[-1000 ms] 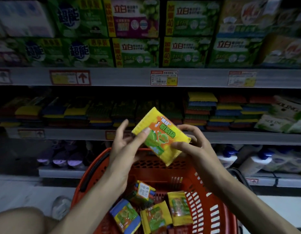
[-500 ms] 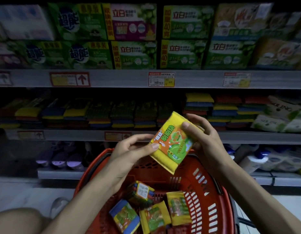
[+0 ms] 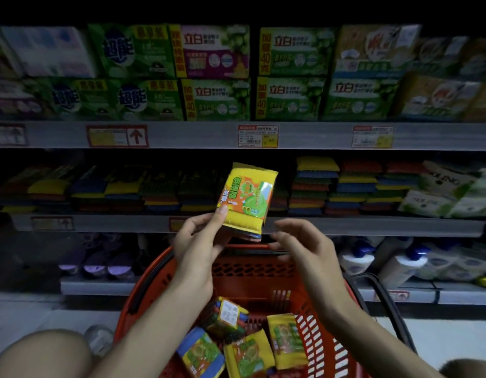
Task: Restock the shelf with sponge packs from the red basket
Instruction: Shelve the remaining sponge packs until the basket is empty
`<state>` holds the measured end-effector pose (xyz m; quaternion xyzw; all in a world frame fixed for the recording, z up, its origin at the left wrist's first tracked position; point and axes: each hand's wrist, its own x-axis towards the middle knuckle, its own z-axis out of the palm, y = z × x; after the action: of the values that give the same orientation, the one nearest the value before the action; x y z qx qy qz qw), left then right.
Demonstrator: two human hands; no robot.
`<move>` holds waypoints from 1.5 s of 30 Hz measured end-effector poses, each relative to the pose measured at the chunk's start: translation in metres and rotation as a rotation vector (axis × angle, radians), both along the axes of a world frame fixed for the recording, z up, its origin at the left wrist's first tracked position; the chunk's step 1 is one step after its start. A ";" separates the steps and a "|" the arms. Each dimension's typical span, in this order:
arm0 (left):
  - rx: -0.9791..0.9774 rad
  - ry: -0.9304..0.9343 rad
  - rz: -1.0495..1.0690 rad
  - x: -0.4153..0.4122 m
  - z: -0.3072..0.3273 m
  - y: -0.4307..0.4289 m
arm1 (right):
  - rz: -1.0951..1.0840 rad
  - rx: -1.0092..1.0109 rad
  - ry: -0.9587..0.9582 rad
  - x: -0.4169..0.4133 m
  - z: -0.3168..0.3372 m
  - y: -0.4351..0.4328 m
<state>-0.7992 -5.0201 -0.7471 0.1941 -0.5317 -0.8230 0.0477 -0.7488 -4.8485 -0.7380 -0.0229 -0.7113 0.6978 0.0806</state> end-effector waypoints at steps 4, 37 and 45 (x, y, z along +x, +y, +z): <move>0.013 0.014 0.023 -0.001 -0.001 0.013 | 0.040 0.084 0.041 0.004 -0.003 -0.008; -0.255 0.070 -0.131 -0.047 0.005 0.053 | -0.119 0.056 0.093 -0.071 -0.010 0.011; -0.310 0.079 -0.122 -0.055 0.005 0.057 | -0.148 -0.022 0.045 -0.083 -0.013 0.005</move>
<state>-0.8545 -4.9629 -0.7418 0.1196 -0.6608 -0.7395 0.0479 -0.8318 -4.8431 -0.7514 -0.0607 -0.6978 0.6982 0.1479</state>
